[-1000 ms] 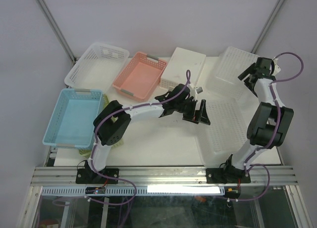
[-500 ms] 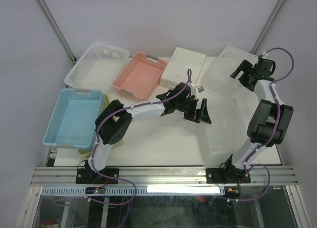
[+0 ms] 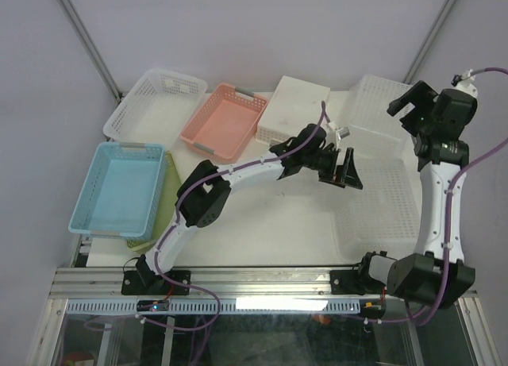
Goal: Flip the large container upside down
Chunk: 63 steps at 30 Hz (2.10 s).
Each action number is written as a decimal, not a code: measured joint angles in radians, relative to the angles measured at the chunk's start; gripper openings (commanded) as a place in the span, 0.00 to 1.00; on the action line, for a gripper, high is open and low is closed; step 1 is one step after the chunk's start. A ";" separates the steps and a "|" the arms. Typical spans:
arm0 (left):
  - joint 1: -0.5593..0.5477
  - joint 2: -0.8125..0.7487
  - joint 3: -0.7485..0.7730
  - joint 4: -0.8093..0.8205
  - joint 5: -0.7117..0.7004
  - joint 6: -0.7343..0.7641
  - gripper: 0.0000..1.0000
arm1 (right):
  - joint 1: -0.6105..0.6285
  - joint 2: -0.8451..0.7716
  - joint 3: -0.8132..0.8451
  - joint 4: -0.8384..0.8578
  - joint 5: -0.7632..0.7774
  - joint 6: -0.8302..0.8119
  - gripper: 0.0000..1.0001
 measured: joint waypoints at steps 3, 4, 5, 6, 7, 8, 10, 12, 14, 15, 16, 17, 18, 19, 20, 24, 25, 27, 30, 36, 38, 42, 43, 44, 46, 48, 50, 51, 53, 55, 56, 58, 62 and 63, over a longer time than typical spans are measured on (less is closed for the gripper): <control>-0.005 0.051 0.098 0.025 0.016 -0.016 0.99 | 0.000 -0.117 0.001 -0.013 -0.011 0.017 0.95; -0.006 0.057 0.114 0.034 0.019 -0.017 0.99 | 0.000 -0.148 0.001 -0.020 -0.017 0.021 0.95; -0.007 0.058 0.119 0.038 0.021 -0.018 0.99 | 0.000 -0.172 0.001 -0.027 -0.022 0.026 0.95; -0.007 0.055 0.119 0.046 0.024 -0.016 0.99 | 0.000 -0.191 0.001 -0.037 -0.027 0.029 0.95; -0.006 0.050 0.118 0.047 0.025 -0.013 0.99 | 0.000 -0.208 0.001 -0.050 -0.034 0.029 0.95; -0.006 0.040 0.107 0.049 0.025 -0.008 0.99 | 0.000 -0.221 0.001 -0.065 -0.038 0.029 0.95; -0.002 -0.003 0.050 0.052 0.024 0.000 0.99 | 0.000 -0.241 -0.002 -0.095 -0.042 0.029 0.95; 0.011 -0.085 -0.058 0.045 0.018 0.013 0.99 | 0.002 -0.267 -0.021 -0.117 -0.045 0.029 0.94; 0.027 -0.167 -0.153 0.041 0.011 0.024 0.99 | 0.008 -0.299 -0.062 -0.128 -0.060 0.029 0.91; 0.041 -0.224 -0.213 0.034 0.004 0.033 0.99 | 0.011 -0.312 -0.082 -0.136 -0.069 0.030 0.89; 0.057 -0.283 -0.268 0.021 -0.009 0.045 0.99 | 0.014 -0.327 -0.109 -0.145 -0.089 0.031 0.88; 0.070 -0.332 -0.309 0.010 -0.026 0.053 0.99 | 0.020 -0.338 -0.137 -0.149 -0.114 0.032 0.87; 0.087 -0.397 -0.358 -0.009 -0.051 0.065 0.99 | 0.028 -0.344 -0.165 -0.155 -0.143 0.032 0.87; 0.103 -0.450 -0.393 -0.022 -0.073 0.073 0.99 | 0.037 -0.344 -0.185 -0.159 -0.168 0.033 0.87; 0.122 -0.509 -0.426 -0.039 -0.099 0.078 0.99 | 0.058 -0.341 -0.213 -0.160 -0.194 0.033 0.87; 0.222 -0.719 -0.516 -0.081 -0.205 0.099 0.99 | 0.295 -0.295 -0.298 -0.164 -0.203 0.053 0.88; 0.247 -0.750 -0.526 -0.089 -0.224 0.103 0.99 | 0.376 -0.274 -0.307 -0.163 -0.194 0.060 0.88; 0.301 -0.784 -0.528 -0.113 -0.263 0.121 0.99 | 0.532 -0.205 -0.327 -0.156 -0.149 0.081 0.89; 0.351 -0.768 -0.513 -0.158 -0.323 0.154 0.99 | 0.649 -0.134 -0.362 -0.145 -0.099 0.105 0.90; 0.361 -0.657 -0.465 -0.254 -0.381 0.213 0.99 | 0.653 -0.052 -0.462 -0.219 0.117 0.138 0.93; 0.363 -0.626 -0.443 -0.282 -0.392 0.227 0.99 | 0.645 -0.055 -0.462 -0.252 0.188 0.141 0.94; 0.390 -0.584 -0.398 -0.325 -0.421 0.247 0.99 | 0.626 -0.076 -0.462 -0.304 0.302 0.152 0.94; 0.402 -0.576 -0.388 -0.334 -0.435 0.255 0.99 | 0.621 -0.083 -0.462 -0.317 0.321 0.155 0.94; 0.415 -0.571 -0.378 -0.343 -0.447 0.261 0.99 | 0.617 -0.092 -0.462 -0.329 0.338 0.159 0.94; 0.439 -0.559 -0.359 -0.359 -0.485 0.279 0.99 | 0.614 -0.105 -0.462 -0.345 0.363 0.166 0.94; 0.457 -0.541 -0.339 -0.372 -0.532 0.301 0.99 | 0.614 -0.111 -0.462 -0.356 0.373 0.171 0.94; 0.468 -0.518 -0.324 -0.379 -0.579 0.325 0.99 | 0.614 -0.112 -0.460 -0.360 0.373 0.173 0.94; 0.470 -0.505 -0.322 -0.380 -0.599 0.338 0.99 | 0.614 -0.113 -0.458 -0.360 0.371 0.174 0.94; 0.472 -0.479 -0.322 -0.386 -0.622 0.356 0.99 | 0.614 -0.124 -0.455 -0.356 0.359 0.175 0.94; 0.472 -0.439 -0.322 -0.392 -0.630 0.373 0.99 | 0.614 -0.140 -0.452 -0.349 0.346 0.175 0.94; 0.472 -0.423 -0.322 -0.396 -0.628 0.378 0.99 | 0.614 -0.151 -0.452 -0.344 0.340 0.175 0.94; 0.472 -0.390 -0.330 -0.403 -0.611 0.382 0.99 | 0.614 -0.171 -0.452 -0.339 0.333 0.175 0.94; 0.462 -0.378 -0.370 -0.415 -0.573 0.378 0.99 | 0.614 -0.187 -0.450 -0.338 0.332 0.175 0.94; 0.453 -0.380 -0.378 -0.415 -0.563 0.375 0.99 | 0.614 -0.187 -0.449 -0.338 0.332 0.175 0.94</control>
